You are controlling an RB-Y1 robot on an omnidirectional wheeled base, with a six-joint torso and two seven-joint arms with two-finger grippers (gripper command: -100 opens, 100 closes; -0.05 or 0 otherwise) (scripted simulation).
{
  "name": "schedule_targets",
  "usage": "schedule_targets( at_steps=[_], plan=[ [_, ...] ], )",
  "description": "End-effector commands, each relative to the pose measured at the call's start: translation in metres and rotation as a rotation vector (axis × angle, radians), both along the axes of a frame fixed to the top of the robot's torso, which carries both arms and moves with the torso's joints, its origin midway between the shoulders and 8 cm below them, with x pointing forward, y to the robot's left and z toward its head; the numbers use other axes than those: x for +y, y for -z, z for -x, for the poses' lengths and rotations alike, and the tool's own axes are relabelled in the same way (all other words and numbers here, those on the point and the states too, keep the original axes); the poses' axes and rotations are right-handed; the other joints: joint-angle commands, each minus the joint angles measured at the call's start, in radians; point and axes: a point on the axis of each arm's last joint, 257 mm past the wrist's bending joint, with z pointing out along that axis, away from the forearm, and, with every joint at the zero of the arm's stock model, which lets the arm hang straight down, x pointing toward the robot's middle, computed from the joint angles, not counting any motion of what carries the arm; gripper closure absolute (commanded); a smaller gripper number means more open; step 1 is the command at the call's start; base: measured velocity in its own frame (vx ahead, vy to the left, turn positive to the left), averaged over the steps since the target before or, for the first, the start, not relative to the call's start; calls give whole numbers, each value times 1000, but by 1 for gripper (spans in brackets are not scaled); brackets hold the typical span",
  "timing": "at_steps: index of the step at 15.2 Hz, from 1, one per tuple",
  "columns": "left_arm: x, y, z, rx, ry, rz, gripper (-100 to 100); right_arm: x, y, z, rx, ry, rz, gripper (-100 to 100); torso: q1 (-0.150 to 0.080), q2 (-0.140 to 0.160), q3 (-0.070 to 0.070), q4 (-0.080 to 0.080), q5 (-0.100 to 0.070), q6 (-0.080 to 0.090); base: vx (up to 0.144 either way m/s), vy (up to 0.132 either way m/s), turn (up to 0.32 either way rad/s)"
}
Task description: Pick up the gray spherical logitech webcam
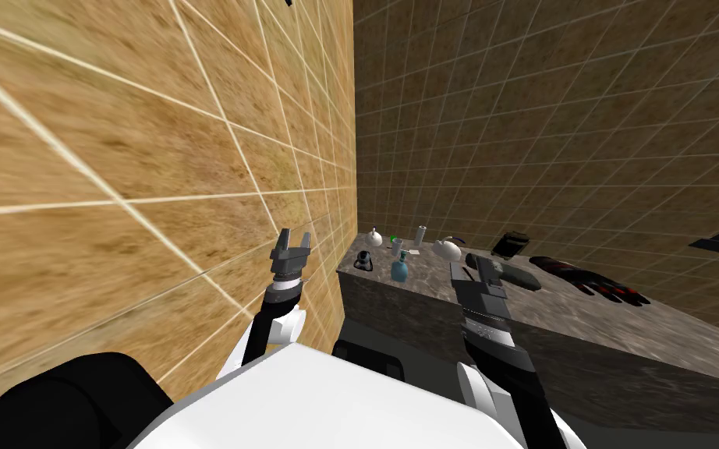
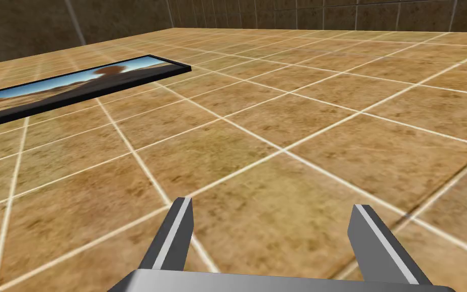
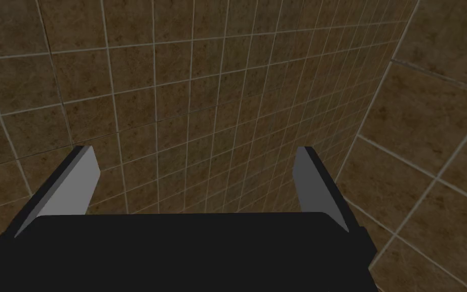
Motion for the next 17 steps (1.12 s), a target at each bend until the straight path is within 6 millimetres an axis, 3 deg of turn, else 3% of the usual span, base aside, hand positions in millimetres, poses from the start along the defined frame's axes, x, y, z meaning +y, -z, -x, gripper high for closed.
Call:
schedule_targets(
  at_steps=[1,7,10,12,13,15,16,17],
  plan=[
    [-3,10,-16,47,28,-25,-100,0,0,0,0,0,0,0,0,0,0,0,0,0,0,-15,-52],
    [-1,35,-52,152,62,-43,-100,0,0,0,0,0,0,0,-3,0,0,0,-1,0,-2,-36,-70],
    [4,56,-81,233,79,-45,-100,0,0,0,0,0,0,0,-3,0,0,0,-1,0,-5,-40,-71],
    [5,59,-84,248,76,-42,-100,0,0,0,0,0,0,0,-3,0,0,0,-1,0,3,-34,-51],
    [10,70,-100,291,81,-40,-100,0,0,0,0,0,0,0,-2,0,0,0,-1,0,4,-33,-65],
    [11,72,-102,301,79,-37,-100,0,0,0,0,0,0,0,-2,-1,0,0,-1,0,3,-29,-52],
    [16,82,-118,341,83,-33,-100,0,0,0,0,0,0,0,-2,-1,0,0,0,0,2,-37,-81],
    [18,86,-120,358,78,-29,-100,0,0,0,0,0,0,0,-2,-1,0,0,0,0,2,-41,-86]
  ],
)
